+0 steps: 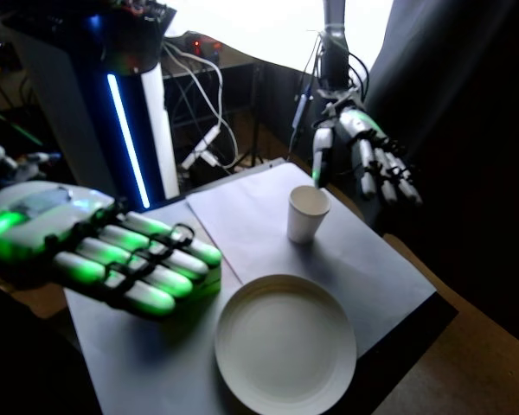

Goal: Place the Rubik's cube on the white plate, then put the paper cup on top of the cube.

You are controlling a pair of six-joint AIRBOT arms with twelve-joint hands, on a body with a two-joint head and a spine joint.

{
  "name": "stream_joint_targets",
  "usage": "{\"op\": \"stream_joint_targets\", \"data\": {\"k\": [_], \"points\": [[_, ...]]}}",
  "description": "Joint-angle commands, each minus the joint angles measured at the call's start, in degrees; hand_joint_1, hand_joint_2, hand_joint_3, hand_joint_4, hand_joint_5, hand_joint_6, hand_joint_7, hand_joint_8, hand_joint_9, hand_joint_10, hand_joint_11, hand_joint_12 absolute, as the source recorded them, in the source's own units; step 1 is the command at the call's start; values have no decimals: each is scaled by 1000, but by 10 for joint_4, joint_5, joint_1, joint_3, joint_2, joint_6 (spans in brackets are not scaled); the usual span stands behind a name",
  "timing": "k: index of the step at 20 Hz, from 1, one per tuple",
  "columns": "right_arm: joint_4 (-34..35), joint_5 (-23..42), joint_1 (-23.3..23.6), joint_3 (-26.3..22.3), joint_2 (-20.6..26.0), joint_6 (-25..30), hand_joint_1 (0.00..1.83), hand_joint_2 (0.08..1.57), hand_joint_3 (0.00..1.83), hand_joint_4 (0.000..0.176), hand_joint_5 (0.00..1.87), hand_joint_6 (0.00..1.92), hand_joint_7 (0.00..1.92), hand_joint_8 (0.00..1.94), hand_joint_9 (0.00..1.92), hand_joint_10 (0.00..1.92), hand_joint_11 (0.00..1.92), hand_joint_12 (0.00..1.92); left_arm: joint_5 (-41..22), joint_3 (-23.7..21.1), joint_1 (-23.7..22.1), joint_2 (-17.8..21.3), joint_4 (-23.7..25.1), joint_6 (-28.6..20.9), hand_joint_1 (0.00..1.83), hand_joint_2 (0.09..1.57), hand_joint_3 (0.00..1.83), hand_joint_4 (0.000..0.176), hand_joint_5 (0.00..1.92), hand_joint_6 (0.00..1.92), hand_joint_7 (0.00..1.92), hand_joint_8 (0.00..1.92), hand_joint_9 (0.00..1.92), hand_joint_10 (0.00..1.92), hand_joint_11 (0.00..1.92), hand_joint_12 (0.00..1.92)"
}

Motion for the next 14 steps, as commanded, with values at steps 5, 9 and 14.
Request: {"op": "stream_joint_targets", "data": {"k": [5,9,14], "points": [[-2,72,4,4,0,-1,243,1267,0,63,0,0,0,0,0,0,0,0,-66,4,-12,-3,-1,-2,161,1263,0,126,0,0,0,0,0,0,0,0],[-2,72,4,2,0,-1,269,1247,3,103,0,0,0,0,0,0,0,536,-69,5,-12,-3,0,-2,125,1264,1,137,0,0,0,0,0,0,0,0],[-53,73,-16,-6,24,118,355,1112,0,87,0,0,0,0,38,15,43,22,-70,6,-11,-2,-7,-3,143,1262,1,115,0,0,0,0,0,0,0,0]]}}
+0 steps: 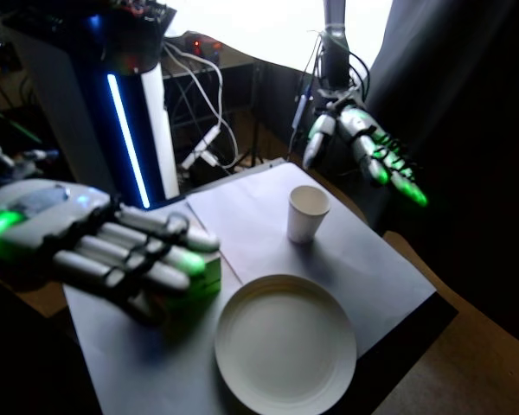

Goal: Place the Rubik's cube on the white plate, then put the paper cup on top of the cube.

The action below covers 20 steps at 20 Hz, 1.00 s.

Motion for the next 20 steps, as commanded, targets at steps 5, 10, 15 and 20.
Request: {"op": "stream_joint_targets", "data": {"k": [5,10,15,20], "points": [[-86,98,-25,0,2,154,522,1007,0,36,0,0,0,0,0,0,0,6,-73,3,0,0,-12,-2,141,1257,0,103,0,0,0,0,0,0,0,0],[-135,99,-51,-1,-23,218,619,955,3,65,0,0,0,0,0,0,0,10,-72,3,1,-1,-15,-2,136,1268,5,72,0,0,0,0,0,0,0,0],[-133,78,-65,21,-67,221,632,966,0,49,0,0,0,0,0,0,5,312,-70,3,1,-1,-16,-2,130,1256,0,97,0,0,0,0,0,0,0,0],[-107,40,-65,67,-117,221,678,990,4,72,0,0,0,0,0,0,0,0,-69,3,1,-2,-15,-2,155,1261,0,109,0,0,0,0,0,0,0,0]]}}
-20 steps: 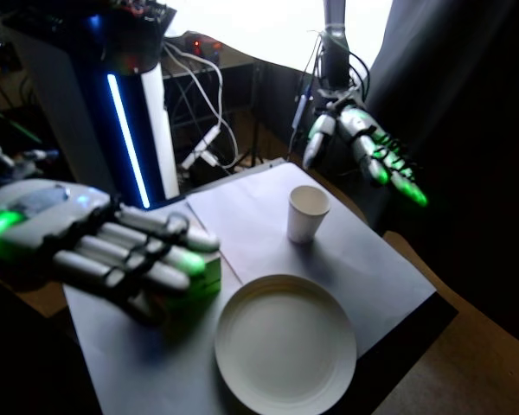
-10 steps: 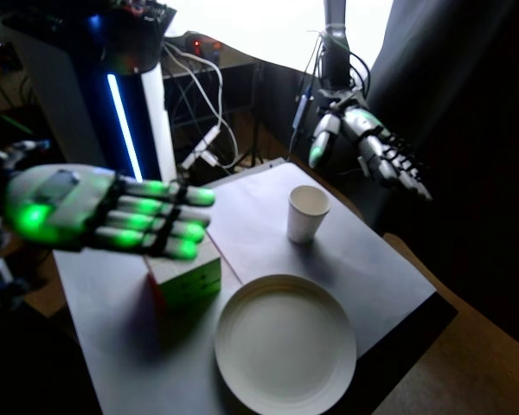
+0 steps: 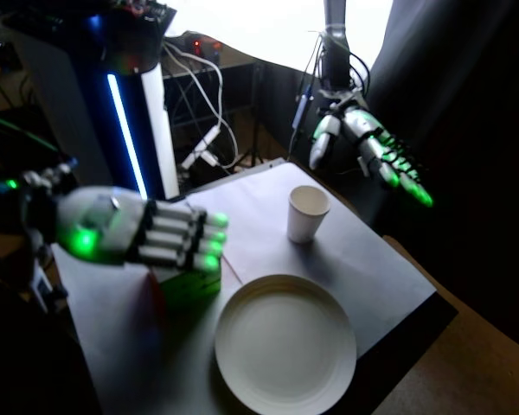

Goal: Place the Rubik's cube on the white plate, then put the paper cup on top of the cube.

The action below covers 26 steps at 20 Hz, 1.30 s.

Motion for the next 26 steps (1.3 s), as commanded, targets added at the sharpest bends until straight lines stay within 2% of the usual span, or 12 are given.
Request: {"op": "stream_joint_targets", "data": {"k": [1,4,6,7,8,9,10,11,16,18,21,26], "points": [[6,57,4,4,-5,2,682,995,6,63,0,0,0,0,0,0,0,0,-68,1,-6,-2,-4,-2,149,1251,0,118,0,0,0,0,0,0,0,0],[16,43,4,11,-9,1,644,1008,10,44,0,0,0,0,0,0,0,0,-69,1,-6,-2,-4,-2,161,1274,4,78,0,0,0,0,0,0,0,0],[26,38,4,17,-13,1,647,1033,17,43,0,0,0,0,0,0,16,8,-69,0,-5,-2,-4,-2,169,1264,0,90,1,0,0,0,0,0,9,6],[29,33,4,21,-17,1,703,1063,14,15,0,0,52,15,57,67,3,452,-69,0,-5,-2,-4,-2,167,1260,0,98,1,0,0,0,0,0,7,6],[30,31,4,22,-19,1,821,1085,6,0,123,36,254,160,24,957,0,1428,-70,0,-5,-2,-4,-2,156,1255,0,112,0,0,0,0,0,0,0,0],[30,31,4,22,-21,1,875,1091,2,0,189,90,173,678,56,1248,0,1619,-70,0,-5,-2,-4,-2,156,1252,0,111,3,1,0,0,0,0,0,0],[30,31,4,21,-22,1,936,1126,3,0,62,623,44,1307,93,1605,50,1823,-71,-1,-4,-2,-4,-2,166,1256,0,115,0,0,0,0,0,0,0,0],[30,31,4,21,-23,1,987,1116,0,0,10,1306,143,1416,271,1790,322,1920,-71,-1,-3,-2,-4,-2,193,1274,5,85,9,3,0,0,0,0,25,12],[31,32,4,18,-23,1,1084,1137,2,0,64,1510,338,1939,585,1921,586,1921,-73,-1,0,-2,-5,-2,153,1257,0,129,16,2,0,0,0,0,2,1],[31,44,4,14,-22,1,1231,1112,0,0,114,1557,384,1904,622,1921,571,1921,-74,-1,1,-1,-5,-2,144,1247,0,133,17,3,0,0,0,0,0,0],[31,86,4,3,-22,1,1311,1001,558,0,191,1625,694,1629,762,1921,782,1921,-74,-1,2,-1,-6,-2,154,1271,4,115,23,6,0,0,0,0,38,27],[31,148,12,-10,9,1,1272,1277,83,0,181,1643,590,1655,548,1921,548,1921,-75,0,3,-1,-7,-2,163,1277,4,119,21,0,0,0,0,0,13,8]]}}
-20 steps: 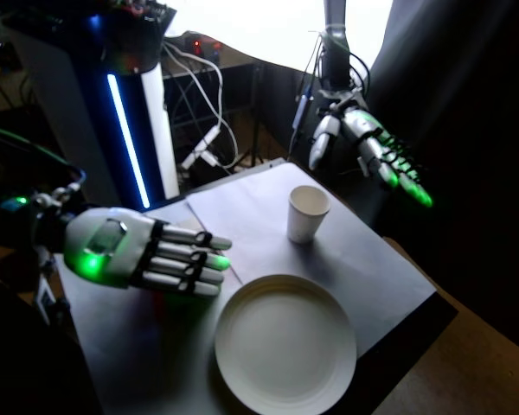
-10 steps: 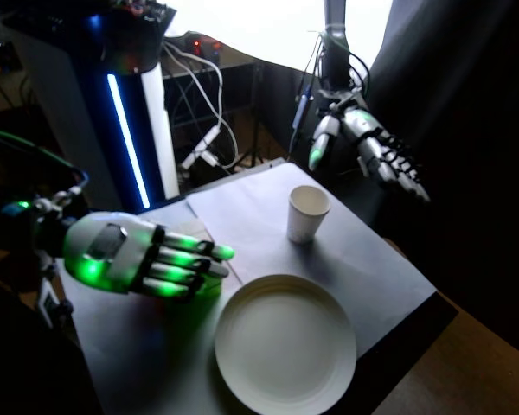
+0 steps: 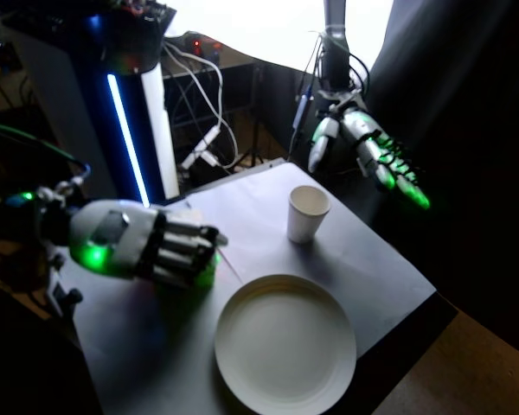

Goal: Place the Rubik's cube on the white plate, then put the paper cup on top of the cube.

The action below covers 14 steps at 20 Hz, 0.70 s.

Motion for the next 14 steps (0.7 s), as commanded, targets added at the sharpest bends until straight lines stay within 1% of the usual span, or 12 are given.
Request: {"op": "stream_joint_targets", "data": {"k": [1,2,4,5,6,7,8,9,10,11,12,14], "points": [[14,96,19,0,4,2,1275,1288,64,0,171,1629,588,1667,597,1921,683,1921,-75,0,-3,-1,-3,-2,144,1275,2,113,24,2,0,0,0,0,29,19],[11,96,31,1,8,2,1272,1307,33,0,175,1666,575,1663,427,1921,547,1921,-76,0,-2,-1,-4,-2,163,1268,0,108,26,2,0,0,0,0,8,16],[9,96,49,3,12,-1,1276,1307,11,0,198,1720,592,1639,521,1921,718,1921,-76,0,-2,-1,-4,-2,175,1260,0,121,24,1,0,0,0,0,1,16],[9,96,60,6,13,-9,1095,1359,24,0,415,1701,582,1720,609,1921,814,1921,-76,0,-2,-1,-4,-2,172,1261,0,113,29,2,0,0,0,0,19,27],[9,96,72,11,13,-15,1255,1327,2,0,179,1593,573,1666,390,1921,534,1921,-76,0,-2,-1,-4,-2,181,1256,0,135,24,0,0,0,0,0,16,33],[9,94,85,17,11,-20,1253,1332,3,0,130,1511,559,1667,332,1833,441,1921,-76,0,-2,-1,-4,-2,156,1263,0,136,15,0,0,0,0,0,2,115],[10,86,99,27,6,-20,1263,1315,0,0,148,1479,594,1625,427,1891,568,1921,-76,0,-3,-1,-4,-2,164,1267,0,130,15,0,0,0,0,0,0,155],[10,67,116,41,-1,-20,1193,1213,0,0,174,1444,368,1611,491,1877,657,1921,-76,0,-2,-1,-7,-2,170,1267,0,108,18,0,0,0,0,0,0,90],[9,48,137,57,-12,-21,1213,1160,0,0,171,1479,202,1575,518,1914,735,1921,-78,0,-1,-1,-8,-2,223,1247,0,119,41,4,0,0,0,0,0,2],[9,29,156,75,-27,-24,1187,1159,0,0,164,1483,182,1554,488,1919,710,1921,-78,1,0,-2,-9,-2,228,1260,3,115,39,3,0,0,0,0,18,9],[9,12,171,88,-37,-32,1181,1167,0,0,156,1462,217,1561,478,1920,716,1921,-78,1,0,-2,-8,-2,204,1266,4,131,31,2,0,0,0,0,3,5],[10,-19,201,116,-65,-40,1213,1164,0,0,142,1459,249,1532,568,1898,768,1921,-79,1,0,-2,-9,-2,221,1265,1,122,38,3,0,0,0,0,45,29]]}}
